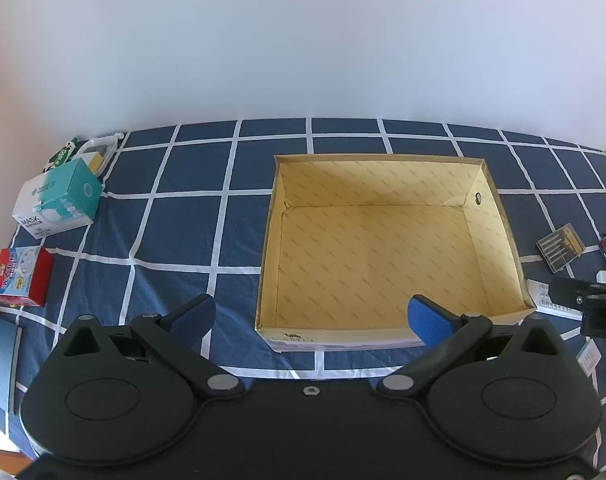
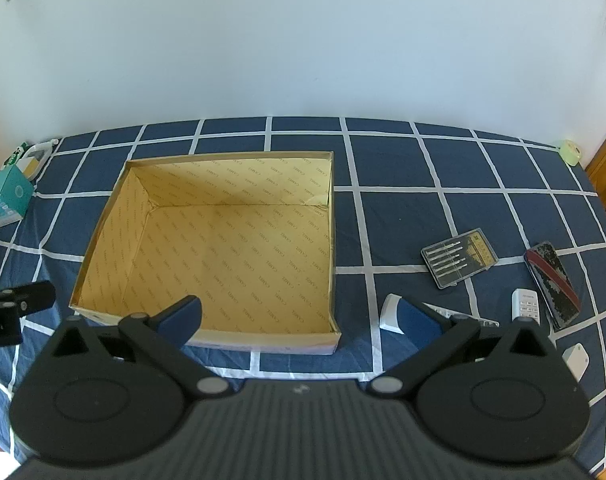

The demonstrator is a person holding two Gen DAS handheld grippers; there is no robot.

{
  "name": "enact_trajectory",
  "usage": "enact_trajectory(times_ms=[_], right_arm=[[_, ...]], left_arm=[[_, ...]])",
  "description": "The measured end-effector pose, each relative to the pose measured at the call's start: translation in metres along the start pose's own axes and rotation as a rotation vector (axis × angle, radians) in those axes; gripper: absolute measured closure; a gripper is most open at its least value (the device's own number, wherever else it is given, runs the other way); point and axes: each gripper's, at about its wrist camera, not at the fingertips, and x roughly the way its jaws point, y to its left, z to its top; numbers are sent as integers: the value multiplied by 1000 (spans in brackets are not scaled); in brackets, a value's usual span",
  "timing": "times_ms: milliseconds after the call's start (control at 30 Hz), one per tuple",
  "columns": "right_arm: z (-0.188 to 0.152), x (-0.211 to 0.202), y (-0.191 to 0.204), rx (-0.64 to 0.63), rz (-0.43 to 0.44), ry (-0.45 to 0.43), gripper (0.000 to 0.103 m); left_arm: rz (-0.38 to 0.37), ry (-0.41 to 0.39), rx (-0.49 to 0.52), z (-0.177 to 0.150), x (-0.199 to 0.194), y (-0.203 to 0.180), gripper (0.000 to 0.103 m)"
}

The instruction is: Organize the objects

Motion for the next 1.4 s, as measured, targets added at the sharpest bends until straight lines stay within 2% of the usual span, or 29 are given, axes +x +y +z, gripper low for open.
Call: enact_trajectory(times_ms=[1400], right_arm=[[-3,-11,5,-3,3,-10,0]], left_arm=[[-13,-22,22,-4,-9,-2,0]])
